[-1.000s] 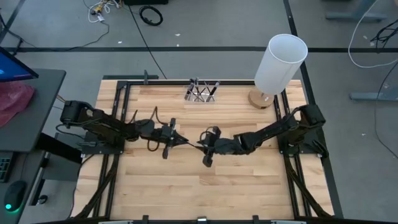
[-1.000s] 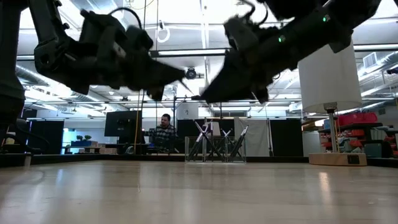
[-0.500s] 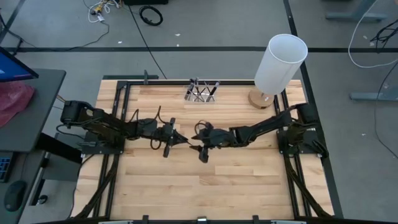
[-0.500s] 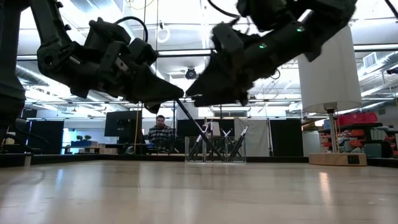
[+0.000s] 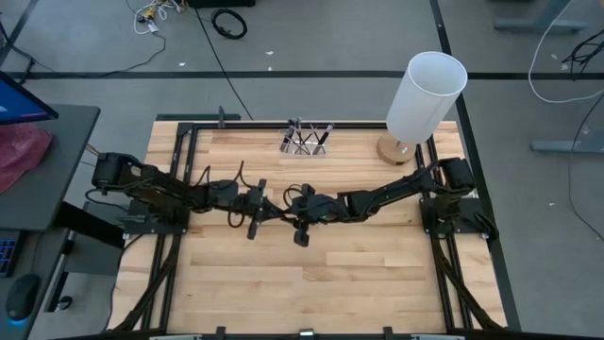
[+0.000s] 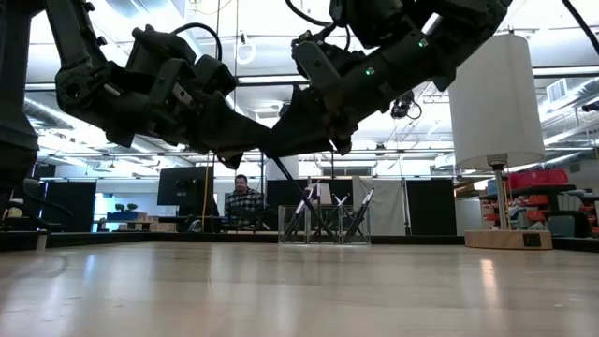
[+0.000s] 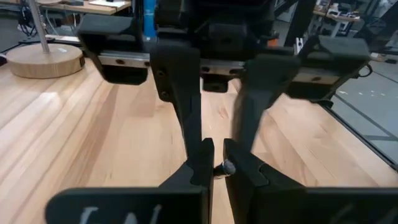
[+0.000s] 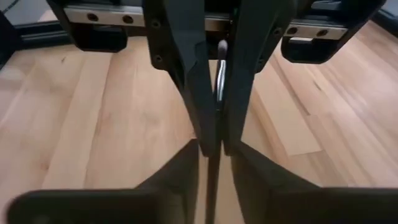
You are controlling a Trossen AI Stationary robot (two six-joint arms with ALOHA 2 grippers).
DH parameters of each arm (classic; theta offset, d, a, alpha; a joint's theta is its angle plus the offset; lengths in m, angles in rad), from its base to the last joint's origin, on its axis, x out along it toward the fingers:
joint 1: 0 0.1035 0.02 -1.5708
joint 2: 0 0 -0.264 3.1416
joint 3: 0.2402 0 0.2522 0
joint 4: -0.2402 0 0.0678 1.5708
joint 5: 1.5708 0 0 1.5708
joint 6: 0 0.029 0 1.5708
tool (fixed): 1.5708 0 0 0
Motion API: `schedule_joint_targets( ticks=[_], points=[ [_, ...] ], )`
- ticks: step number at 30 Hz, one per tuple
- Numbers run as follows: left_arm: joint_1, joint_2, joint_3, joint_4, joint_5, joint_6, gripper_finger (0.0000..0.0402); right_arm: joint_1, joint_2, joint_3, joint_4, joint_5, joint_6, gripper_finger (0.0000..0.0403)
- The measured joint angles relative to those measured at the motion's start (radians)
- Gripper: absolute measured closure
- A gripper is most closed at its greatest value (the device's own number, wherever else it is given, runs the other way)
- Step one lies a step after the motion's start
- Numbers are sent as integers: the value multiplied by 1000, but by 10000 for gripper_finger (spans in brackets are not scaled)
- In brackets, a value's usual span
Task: Pick & Place Makeup Supplies
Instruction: Put the black makeup brush into the transparent organizer
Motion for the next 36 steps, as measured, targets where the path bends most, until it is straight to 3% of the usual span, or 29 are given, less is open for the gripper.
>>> schedule_joint_targets(
  ticks=[6,10,14,21,25,29,36],
  points=[
    [0,0,0,7,-1,0,372,1,0,0,-9,7,-44,386],
    [-3,1,-1,35,-1,0,368,2,-2,-9,7,13,-34,391],
    [6,-26,1,81,7,25,324,14,0,-99,81,94,31,397],
    [60,-162,1,-104,9,43,201,32,1,-353,575,288,162,397],
    [91,-235,1,-270,-29,44,164,17,0,-433,848,390,122,398],
    [85,-243,-41,-283,-111,37,159,-46,0,-414,961,413,-28,398],
    [31,-242,-120,-225,-222,-7,180,-254,0,-297,942,349,-180,398]
  ],
)
